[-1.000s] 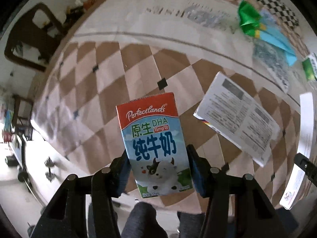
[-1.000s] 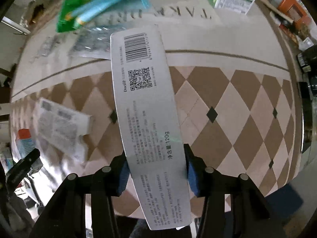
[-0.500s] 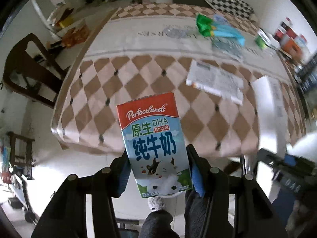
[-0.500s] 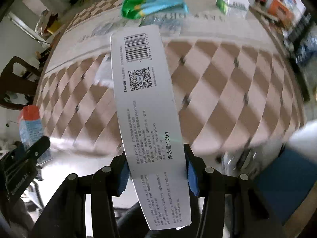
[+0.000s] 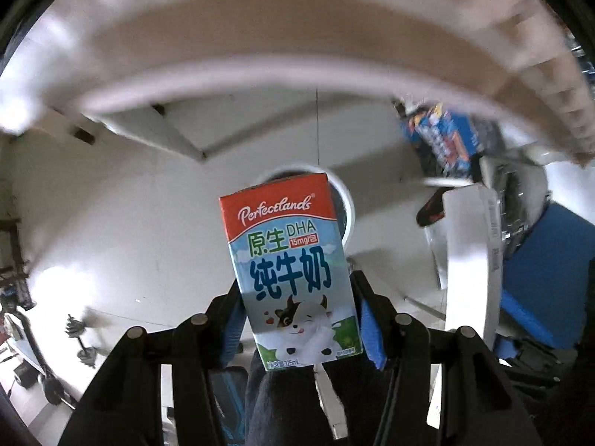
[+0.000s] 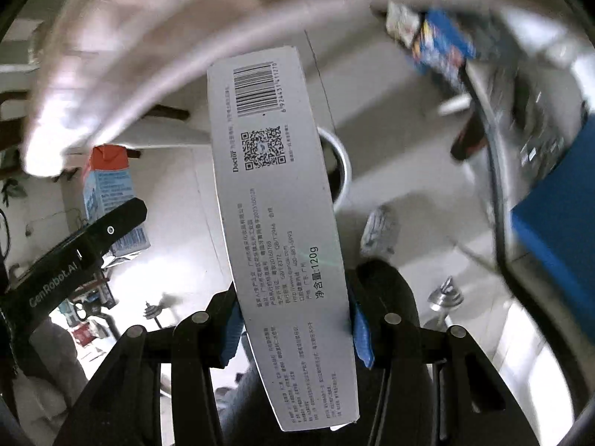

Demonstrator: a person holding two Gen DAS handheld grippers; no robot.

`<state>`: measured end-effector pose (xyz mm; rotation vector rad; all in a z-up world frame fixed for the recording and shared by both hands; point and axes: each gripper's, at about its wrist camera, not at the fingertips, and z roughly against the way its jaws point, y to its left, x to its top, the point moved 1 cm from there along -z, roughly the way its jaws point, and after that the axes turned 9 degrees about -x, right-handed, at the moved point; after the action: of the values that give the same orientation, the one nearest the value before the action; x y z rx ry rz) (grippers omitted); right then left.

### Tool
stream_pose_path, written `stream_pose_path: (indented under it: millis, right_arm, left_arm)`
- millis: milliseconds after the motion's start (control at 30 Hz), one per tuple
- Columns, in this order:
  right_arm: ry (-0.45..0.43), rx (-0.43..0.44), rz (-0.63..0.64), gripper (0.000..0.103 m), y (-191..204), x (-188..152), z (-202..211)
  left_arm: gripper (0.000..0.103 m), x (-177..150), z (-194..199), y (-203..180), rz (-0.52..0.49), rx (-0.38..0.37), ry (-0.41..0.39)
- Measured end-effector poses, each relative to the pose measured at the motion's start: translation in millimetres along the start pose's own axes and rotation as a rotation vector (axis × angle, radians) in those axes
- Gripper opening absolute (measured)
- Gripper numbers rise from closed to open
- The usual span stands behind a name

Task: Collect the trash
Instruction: 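Carry both items over the white bin and open both tools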

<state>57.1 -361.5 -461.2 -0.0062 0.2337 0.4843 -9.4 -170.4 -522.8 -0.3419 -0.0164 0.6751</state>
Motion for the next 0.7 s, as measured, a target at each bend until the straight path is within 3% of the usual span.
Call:
stream_pose_path:
  millis: [200, 267, 333, 367, 400, 467, 533, 600, 700]
  right_arm:
    - [0.152, 0.032, -0.01, 0.051, -9, 45, -146]
    - [0.174, 0.018, 0.007, 0.051, -7, 62, -185]
    - [0.21, 0.013, 0.015, 0.052, -3, 79, -228]
    - [0.222, 0.019, 0.018, 0.052, -2, 85, -242]
    - [0.234, 0.032, 0.021, 0.064, -1, 91, -257]
    - [0.223, 0.048, 0.026, 0.09, 2, 101, -273]
    - [0.189, 0.042, 0.044, 0.091, 4, 105, -278]
    - [0.147, -0.003, 0.073, 0.103, 3, 107, -278]
    - [0.077, -0.071, 0.111, 0.103, 5, 102, -270]
  left_arm:
    - [0.052, 33, -126, 42, 0.072, -0.063, 0.122]
    - [0.053, 41, -149, 50, 0.083, -0.07, 0.137]
    - [0.072, 46, -170, 63, 0.103, -0.067, 0.14]
    - [0.089, 47, -174, 66, 0.113, -0.064, 0.138]
    - [0.096, 46, -180, 74, 0.132, -0.06, 0.135]
    - [0.096, 41, -180, 81, 0.146, -0.045, 0.131]
    - [0.096, 37, -179, 85, 0.149, -0.002, 0.116]
    - [0.096, 29, -172, 88, 0.143, 0.052, 0.082]
    - [0.096, 20, -160, 85, 0.12, 0.126, 0.036]
